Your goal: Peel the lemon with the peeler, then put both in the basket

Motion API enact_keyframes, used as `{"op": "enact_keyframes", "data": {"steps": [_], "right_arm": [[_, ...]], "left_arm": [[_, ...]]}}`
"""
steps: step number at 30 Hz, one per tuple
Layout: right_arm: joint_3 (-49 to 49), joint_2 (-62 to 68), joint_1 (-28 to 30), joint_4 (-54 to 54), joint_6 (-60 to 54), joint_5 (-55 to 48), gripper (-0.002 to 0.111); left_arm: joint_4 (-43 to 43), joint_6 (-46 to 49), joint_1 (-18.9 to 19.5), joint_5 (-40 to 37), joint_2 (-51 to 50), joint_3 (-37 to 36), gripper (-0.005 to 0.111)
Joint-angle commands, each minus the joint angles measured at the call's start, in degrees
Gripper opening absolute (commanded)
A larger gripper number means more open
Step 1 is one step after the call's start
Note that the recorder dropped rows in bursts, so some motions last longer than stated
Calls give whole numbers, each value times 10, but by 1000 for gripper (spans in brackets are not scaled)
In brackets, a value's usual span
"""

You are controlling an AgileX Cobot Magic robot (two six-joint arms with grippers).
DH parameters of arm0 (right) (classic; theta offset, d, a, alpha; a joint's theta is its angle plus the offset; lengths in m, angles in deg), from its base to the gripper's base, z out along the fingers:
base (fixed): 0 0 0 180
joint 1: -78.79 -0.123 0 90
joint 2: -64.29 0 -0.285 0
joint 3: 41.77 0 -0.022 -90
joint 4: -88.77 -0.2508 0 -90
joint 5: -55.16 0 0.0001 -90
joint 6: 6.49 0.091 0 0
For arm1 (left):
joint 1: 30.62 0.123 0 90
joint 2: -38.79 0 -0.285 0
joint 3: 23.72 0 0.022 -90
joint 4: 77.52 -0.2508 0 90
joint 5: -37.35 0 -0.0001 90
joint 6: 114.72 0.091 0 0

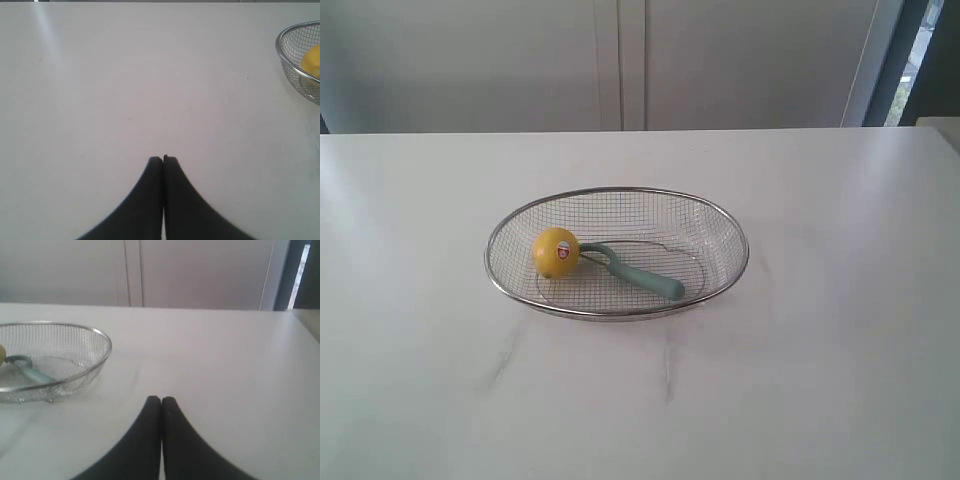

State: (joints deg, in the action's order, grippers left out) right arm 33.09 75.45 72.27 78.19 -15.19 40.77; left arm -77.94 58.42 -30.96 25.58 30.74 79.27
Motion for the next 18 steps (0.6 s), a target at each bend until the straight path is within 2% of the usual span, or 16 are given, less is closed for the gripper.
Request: {"op": "enact_keyframes", "data": {"steps": [1,13,18], "right_arm": [[23,-32,2,4,1,-53,0],[23,-34,3,52,4,-48,0],[23,-34,33,102,66,-48,0]], "left_arm": [[-1,-4,-3,0,3,-2,0],[-1,-4,-3,1,3,-2,0],[-1,-4,-3,1,3,-2,0]]}}
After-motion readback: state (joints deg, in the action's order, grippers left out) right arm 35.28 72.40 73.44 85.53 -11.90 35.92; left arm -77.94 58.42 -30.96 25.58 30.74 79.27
